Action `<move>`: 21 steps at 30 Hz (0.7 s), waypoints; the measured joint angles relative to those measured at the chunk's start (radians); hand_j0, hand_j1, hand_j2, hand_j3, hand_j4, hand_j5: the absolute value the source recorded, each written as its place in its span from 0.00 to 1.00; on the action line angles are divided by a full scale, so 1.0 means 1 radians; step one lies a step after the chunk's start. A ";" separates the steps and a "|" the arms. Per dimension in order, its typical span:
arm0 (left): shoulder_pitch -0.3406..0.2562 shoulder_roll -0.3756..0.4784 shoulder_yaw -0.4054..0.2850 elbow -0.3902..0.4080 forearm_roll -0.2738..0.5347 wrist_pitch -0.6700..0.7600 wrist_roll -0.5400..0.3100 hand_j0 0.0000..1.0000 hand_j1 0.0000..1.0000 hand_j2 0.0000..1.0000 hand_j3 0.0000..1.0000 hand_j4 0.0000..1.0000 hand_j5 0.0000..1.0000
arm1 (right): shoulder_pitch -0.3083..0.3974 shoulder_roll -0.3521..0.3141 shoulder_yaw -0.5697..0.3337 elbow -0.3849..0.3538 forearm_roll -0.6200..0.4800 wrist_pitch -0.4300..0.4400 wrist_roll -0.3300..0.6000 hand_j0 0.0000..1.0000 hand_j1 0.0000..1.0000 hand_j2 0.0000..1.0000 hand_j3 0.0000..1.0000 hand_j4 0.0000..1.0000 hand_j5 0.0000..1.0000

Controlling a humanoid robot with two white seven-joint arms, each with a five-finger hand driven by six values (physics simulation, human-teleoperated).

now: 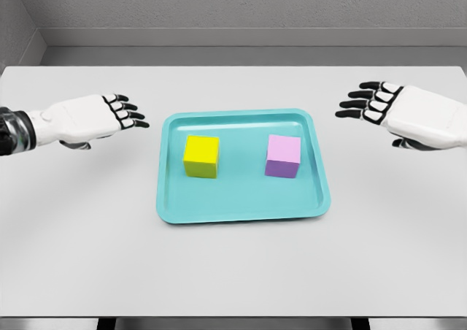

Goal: Push two cubes

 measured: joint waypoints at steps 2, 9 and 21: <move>-0.005 0.001 -0.022 0.001 -0.016 0.003 -0.005 1.00 1.00 1.00 1.00 1.00 1.00 | 0.000 -0.010 0.004 0.000 0.004 0.000 0.000 1.00 1.00 1.00 1.00 1.00 1.00; -0.007 0.007 -0.045 0.003 -0.034 0.003 -0.010 0.99 0.99 0.99 0.99 0.99 0.99 | -0.230 -0.008 0.072 0.013 -0.004 0.001 0.142 0.95 0.95 0.95 0.95 0.95 0.95; -0.025 0.001 -0.055 -0.004 -0.035 0.003 -0.039 0.72 0.72 0.72 0.72 0.72 0.72 | -0.295 0.213 0.236 0.304 0.064 -0.002 0.410 0.64 0.64 0.64 0.64 0.64 0.64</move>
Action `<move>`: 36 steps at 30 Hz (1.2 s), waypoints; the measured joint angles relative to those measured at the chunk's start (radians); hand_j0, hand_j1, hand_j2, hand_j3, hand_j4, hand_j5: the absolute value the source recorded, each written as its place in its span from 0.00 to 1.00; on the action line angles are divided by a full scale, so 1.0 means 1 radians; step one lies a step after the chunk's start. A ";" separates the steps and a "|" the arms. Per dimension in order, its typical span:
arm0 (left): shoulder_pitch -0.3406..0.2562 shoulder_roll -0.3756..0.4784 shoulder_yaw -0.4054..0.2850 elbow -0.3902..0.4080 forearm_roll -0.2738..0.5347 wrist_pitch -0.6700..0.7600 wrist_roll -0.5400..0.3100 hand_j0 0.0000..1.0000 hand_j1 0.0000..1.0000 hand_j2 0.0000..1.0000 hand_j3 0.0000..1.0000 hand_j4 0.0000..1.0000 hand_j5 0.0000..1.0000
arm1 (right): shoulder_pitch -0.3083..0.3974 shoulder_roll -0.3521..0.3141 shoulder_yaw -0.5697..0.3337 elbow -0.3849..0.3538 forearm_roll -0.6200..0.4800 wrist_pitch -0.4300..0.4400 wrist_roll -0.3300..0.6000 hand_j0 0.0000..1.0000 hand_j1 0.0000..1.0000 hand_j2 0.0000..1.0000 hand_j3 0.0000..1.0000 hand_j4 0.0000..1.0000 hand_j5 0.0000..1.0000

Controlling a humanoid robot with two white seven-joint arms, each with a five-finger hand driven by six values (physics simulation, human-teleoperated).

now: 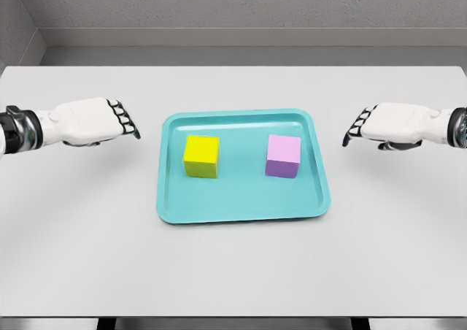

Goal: Push two cubes

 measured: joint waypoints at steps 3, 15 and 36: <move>0.000 -0.026 -0.007 0.000 -0.001 0.000 -0.006 0.72 0.72 0.72 0.72 0.72 0.72 | 0.002 0.031 -0.021 0.016 0.001 0.000 0.007 0.64 0.64 0.64 0.64 0.64 0.64; -0.002 -0.140 -0.027 -0.003 -0.003 0.000 -0.050 0.73 0.73 0.73 0.73 0.73 0.73 | 0.021 0.112 -0.032 0.024 0.004 0.000 0.011 0.62 0.62 0.62 0.62 0.62 0.62; -0.008 -0.213 -0.028 -0.013 -0.005 0.000 -0.086 0.72 0.72 0.72 0.72 0.72 0.72 | 0.052 0.142 -0.028 -0.032 0.045 0.000 0.018 0.62 0.62 0.62 0.62 0.62 0.62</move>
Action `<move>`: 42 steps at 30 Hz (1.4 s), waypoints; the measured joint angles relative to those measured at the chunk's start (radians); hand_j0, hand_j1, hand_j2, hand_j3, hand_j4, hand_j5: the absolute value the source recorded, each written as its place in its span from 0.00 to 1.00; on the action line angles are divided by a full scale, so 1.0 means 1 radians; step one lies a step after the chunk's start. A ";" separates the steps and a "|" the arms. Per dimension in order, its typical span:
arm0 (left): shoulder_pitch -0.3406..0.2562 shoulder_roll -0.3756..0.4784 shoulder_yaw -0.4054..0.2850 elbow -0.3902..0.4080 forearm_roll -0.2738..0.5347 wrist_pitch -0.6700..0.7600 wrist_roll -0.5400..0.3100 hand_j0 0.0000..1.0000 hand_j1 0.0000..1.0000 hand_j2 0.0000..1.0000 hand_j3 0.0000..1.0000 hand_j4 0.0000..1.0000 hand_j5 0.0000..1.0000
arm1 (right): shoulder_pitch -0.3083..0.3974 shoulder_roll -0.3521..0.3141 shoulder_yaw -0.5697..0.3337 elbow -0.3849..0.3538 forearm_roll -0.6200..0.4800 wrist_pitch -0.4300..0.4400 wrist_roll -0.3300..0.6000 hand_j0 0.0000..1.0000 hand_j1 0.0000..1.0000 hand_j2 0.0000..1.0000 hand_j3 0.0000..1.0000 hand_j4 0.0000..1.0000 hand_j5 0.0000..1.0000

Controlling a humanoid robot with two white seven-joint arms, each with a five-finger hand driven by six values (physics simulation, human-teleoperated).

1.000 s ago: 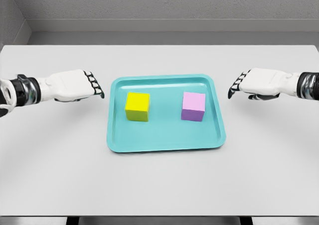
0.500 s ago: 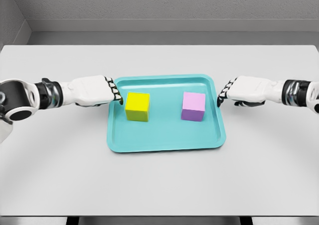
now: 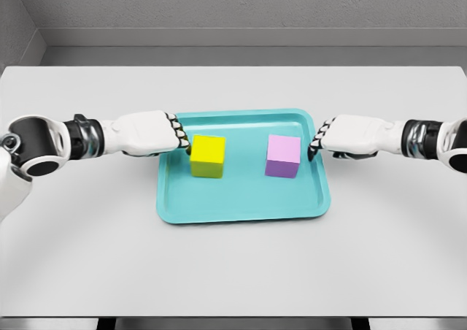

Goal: Push two cubes

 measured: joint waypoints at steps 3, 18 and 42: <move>0.000 -0.004 0.000 -0.006 0.000 0.000 -0.001 0.72 0.72 0.72 0.72 0.72 0.72 | 0.006 0.004 0.001 -0.013 0.007 0.000 0.001 0.62 0.62 0.62 0.62 0.62 0.62; -0.002 -0.026 0.000 -0.022 -0.003 0.000 -0.014 0.72 0.72 0.72 0.72 0.72 0.72 | 0.009 0.074 -0.003 0.000 0.063 0.000 0.001 0.62 0.62 0.62 0.62 0.62 0.62; 0.008 -0.011 0.010 -0.018 0.002 0.000 -0.014 0.72 0.72 0.72 0.72 0.72 0.72 | -0.087 0.194 -0.005 0.154 0.125 0.000 0.024 0.62 0.62 0.62 0.62 0.62 0.62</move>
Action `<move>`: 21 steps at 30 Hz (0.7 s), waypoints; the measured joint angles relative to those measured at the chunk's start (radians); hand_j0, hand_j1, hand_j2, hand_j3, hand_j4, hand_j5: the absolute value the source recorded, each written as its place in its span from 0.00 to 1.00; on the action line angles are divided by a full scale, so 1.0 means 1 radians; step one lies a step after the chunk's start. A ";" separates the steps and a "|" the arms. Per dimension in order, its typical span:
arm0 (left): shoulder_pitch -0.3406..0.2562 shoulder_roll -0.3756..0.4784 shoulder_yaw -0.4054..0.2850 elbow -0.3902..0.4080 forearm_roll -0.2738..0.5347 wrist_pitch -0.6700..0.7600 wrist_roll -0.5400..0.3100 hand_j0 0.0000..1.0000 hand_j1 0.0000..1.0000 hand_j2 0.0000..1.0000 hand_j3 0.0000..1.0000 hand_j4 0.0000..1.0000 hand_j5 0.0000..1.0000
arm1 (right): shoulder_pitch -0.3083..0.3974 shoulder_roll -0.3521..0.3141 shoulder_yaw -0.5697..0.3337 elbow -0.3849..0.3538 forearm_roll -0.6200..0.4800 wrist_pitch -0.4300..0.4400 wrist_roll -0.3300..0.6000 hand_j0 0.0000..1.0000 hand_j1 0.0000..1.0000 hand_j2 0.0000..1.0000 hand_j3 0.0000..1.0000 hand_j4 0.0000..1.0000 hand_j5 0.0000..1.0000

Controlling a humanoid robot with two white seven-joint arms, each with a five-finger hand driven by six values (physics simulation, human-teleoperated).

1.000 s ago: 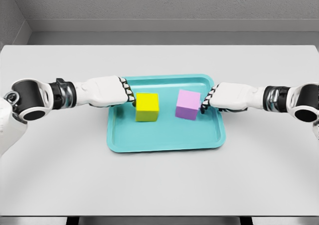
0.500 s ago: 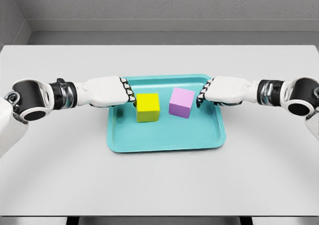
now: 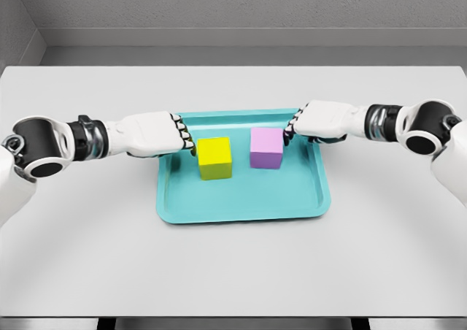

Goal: Push two cubes

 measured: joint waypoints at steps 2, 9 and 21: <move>0.002 0.011 0.000 -0.002 0.004 0.000 0.000 0.72 0.72 0.72 0.72 0.72 0.72 | -0.011 0.006 0.000 0.009 0.001 0.000 0.001 0.62 0.62 0.62 0.62 0.62 0.62; 0.012 0.044 0.001 -0.031 0.009 0.000 0.000 0.72 0.72 0.72 0.72 0.72 0.72 | -0.023 0.036 0.002 0.036 0.006 0.000 0.002 0.62 0.62 0.62 0.62 0.62 0.62; 0.011 0.078 0.004 -0.046 0.012 0.000 0.000 0.72 0.72 0.72 0.72 0.72 0.72 | -0.020 0.059 0.005 0.042 0.012 0.003 0.002 0.62 0.62 0.62 0.62 0.62 0.62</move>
